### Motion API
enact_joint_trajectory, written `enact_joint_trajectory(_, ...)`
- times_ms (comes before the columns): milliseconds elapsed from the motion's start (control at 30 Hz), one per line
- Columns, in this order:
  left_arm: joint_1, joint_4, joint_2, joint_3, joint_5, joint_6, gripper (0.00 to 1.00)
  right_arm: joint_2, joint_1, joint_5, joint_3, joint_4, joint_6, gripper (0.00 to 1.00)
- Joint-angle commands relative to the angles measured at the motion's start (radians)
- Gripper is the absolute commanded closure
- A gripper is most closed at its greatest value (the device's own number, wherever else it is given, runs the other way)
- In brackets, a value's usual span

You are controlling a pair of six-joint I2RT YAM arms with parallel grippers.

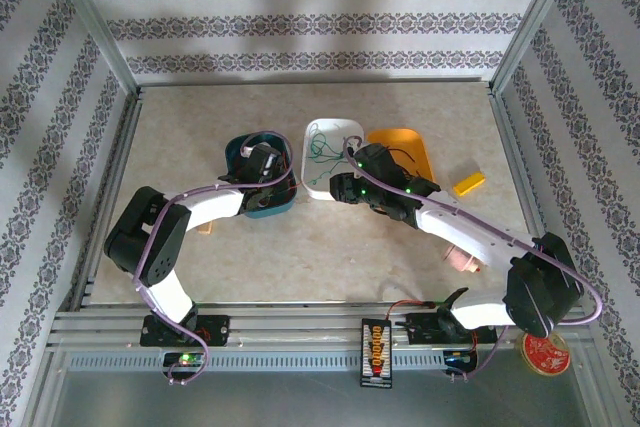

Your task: Untangle the cables

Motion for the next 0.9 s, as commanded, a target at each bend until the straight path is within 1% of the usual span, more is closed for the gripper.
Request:
enact_joint_trajectory(0, 0.009, 0.022, -0.006, 0.018, -0.048, 0.021, 0.92, -0.031, -0.013, 0.005, -0.011, 0.002, 0.016, 0.53)
enact_joint_trajectory(67, 0.009, -0.001, -0.025, 0.021, -0.082, 0.036, 0.97, -0.036, -0.015, 0.003, -0.014, 0.003, 0.015, 0.53)
enact_joint_trajectory(133, 0.008, -0.037, -0.057, 0.023, -0.129, 0.067, 1.0, -0.039, -0.018, 0.0, -0.014, 0.002, 0.014, 0.53)
enact_joint_trajectory(333, 0.009, -0.153, -0.127, 0.029, -0.288, 0.181, 1.0, -0.032, -0.017, -0.012, -0.006, 0.001, 0.014, 0.53)
enact_joint_trajectory(433, 0.008, -0.187, -0.105, 0.049, -0.312, 0.223, 1.0, -0.024, -0.015, -0.022, 0.001, 0.002, 0.015, 0.53)
enact_joint_trajectory(533, 0.009, -0.181, -0.076, 0.054, -0.324, 0.23, 1.0, -0.025, -0.017, -0.022, 0.008, 0.0, 0.018, 0.53)
enact_joint_trajectory(667, 0.008, -0.172, -0.033, 0.078, -0.341, 0.237, 0.94, -0.039, -0.017, -0.015, 0.011, -0.003, 0.027, 0.53)
enact_joint_trajectory(700, 0.006, -0.174, -0.022, 0.089, -0.343, 0.24, 0.89, -0.043, -0.018, -0.013, 0.01, -0.002, 0.031, 0.53)
enact_joint_trajectory(733, 0.006, -0.169, -0.016, 0.097, -0.343, 0.244, 0.83, -0.047, -0.02, -0.013, 0.009, -0.002, 0.033, 0.53)
enact_joint_trajectory(800, 0.001, -0.15, -0.01, 0.109, -0.341, 0.265, 0.75, -0.052, -0.022, -0.012, 0.007, -0.002, 0.037, 0.53)
enact_joint_trajectory(867, -0.007, -0.13, -0.011, 0.121, -0.331, 0.295, 0.62, -0.056, -0.023, -0.011, 0.004, -0.003, 0.042, 0.53)
